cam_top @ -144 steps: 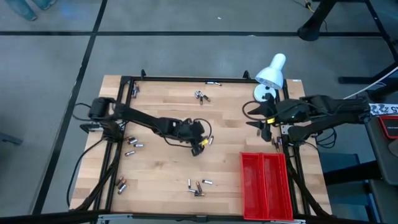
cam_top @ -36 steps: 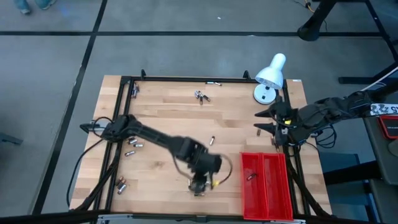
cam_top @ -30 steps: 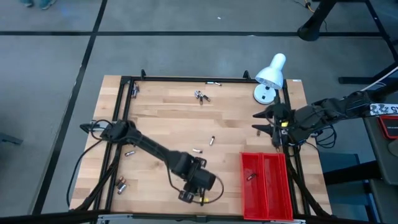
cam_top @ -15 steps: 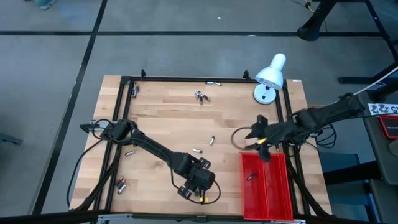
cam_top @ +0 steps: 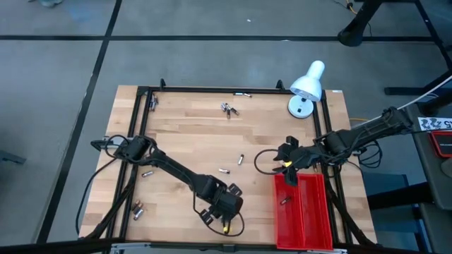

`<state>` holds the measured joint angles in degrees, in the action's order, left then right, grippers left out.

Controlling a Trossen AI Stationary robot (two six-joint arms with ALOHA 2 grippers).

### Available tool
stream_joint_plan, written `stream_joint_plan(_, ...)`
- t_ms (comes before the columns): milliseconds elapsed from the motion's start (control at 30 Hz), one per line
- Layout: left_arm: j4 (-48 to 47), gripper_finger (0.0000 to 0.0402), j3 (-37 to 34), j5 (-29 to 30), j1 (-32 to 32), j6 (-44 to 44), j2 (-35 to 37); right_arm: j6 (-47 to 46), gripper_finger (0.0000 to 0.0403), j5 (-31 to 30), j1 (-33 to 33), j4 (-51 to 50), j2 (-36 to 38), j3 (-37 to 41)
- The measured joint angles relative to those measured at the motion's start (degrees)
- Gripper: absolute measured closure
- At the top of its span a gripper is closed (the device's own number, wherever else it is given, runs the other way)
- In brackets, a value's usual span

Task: Sort batteries
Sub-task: Put the black battery into the left red bin

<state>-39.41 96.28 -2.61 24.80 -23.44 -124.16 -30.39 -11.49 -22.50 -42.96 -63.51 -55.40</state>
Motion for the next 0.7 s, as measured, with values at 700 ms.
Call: stream_joint_plan(700,0.0,0.0261,-0.27,-0.15,0.06,-8.74,-2.05,-0.87,0.0204,-0.78,-0.01,1.39,0.0,0.0)
